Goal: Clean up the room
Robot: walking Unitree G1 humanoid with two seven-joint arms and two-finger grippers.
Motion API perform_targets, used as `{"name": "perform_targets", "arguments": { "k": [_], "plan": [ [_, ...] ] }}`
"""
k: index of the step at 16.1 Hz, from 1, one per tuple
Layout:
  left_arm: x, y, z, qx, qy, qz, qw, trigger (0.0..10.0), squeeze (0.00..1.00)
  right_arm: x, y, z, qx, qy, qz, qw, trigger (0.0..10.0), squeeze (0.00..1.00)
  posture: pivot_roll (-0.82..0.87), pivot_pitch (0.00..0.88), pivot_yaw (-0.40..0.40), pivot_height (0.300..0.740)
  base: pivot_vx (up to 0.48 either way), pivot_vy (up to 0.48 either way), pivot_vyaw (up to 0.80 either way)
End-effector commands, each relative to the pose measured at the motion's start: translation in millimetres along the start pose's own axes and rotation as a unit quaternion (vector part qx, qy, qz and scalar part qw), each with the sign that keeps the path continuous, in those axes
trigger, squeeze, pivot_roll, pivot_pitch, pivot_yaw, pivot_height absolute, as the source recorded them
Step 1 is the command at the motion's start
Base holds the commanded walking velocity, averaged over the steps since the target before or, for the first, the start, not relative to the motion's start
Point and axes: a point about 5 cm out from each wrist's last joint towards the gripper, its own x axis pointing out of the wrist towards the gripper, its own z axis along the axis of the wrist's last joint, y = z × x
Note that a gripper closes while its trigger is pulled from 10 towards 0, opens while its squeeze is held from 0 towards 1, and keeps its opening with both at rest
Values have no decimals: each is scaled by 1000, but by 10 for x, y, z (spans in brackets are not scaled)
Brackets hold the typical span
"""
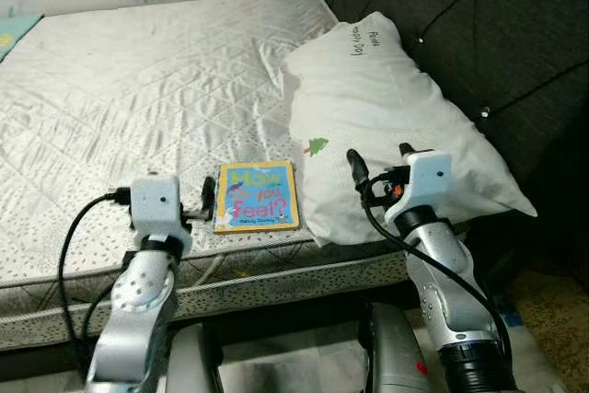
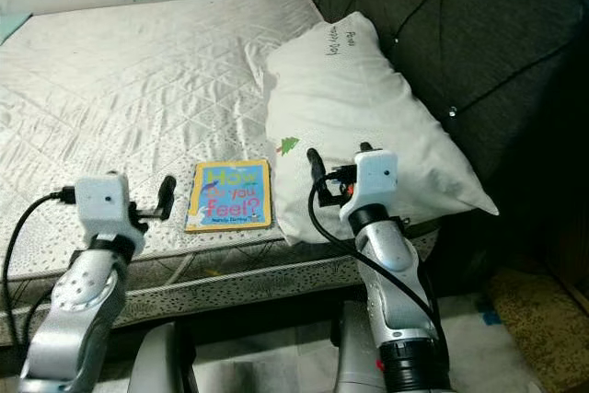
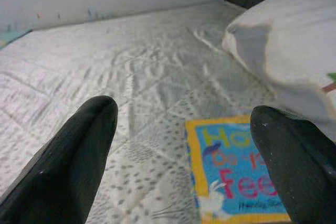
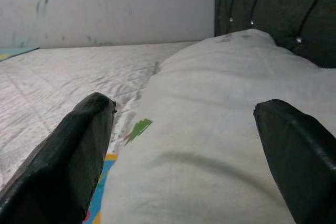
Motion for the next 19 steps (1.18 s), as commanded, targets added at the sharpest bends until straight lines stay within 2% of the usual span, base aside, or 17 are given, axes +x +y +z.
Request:
{"name": "perform_targets", "arguments": {
  "k": [1,2,3,4,6,7,9,11,16,19],
  "plan": [
    [-32,52,57,3,-11,6,1000,10000,0,35,-12,99,15,-21,-18,999,10000,0,-127,0,47,533,0,0,0],
    [-79,24,18,11,-12,0,1000,10000,0,60,-40,156,34,-36,-30,998,10000,0,-125,0,47,533,0,0,0],
    [-108,-45,-54,13,-8,-3,1000,10000,0,87,-42,198,32,-45,-30,998,10000,0,-127,0,49,533,0,0,0],
    [-113,-103,-67,-4,-5,2,1000,10000,0,105,-36,240,33,-53,-28,998,10000,0,-141,0,63,546,0,0,0],
    [-122,-266,5,-27,-37,-41,998,10000,0,143,-45,319,24,-68,-25,997,10000,0,-161,0,77,575,0,0,0],
    [-113,-250,21,-22,-43,-32,998,10000,0,146,-52,326,25,-68,-27,997,10000,0,-164,0,77,585,0,0,0],
    [-92,-150,-43,-40,-25,5,999,10000,0,158,-61,331,27,-68,-29,997,10000,0,-166,0,83,615,0,0,0],
    [-82,-144,-61,-46,-24,16,999,10000,0,164,-69,330,25,-67,-31,997,10000,0,-169,0,83,645,0,0,0],
    [-13,-153,-4,-49,-40,23,998,10000,0,149,-90,327,19,-64,-33,997,10000,0,-178,0,85,695,0,0,0],
    [33,-152,41,-46,-47,9,998,10000,0,131,-95,310,18,-61,-36,997,10000,0,-182,0,92,735,0,0,0]
  ]
}}
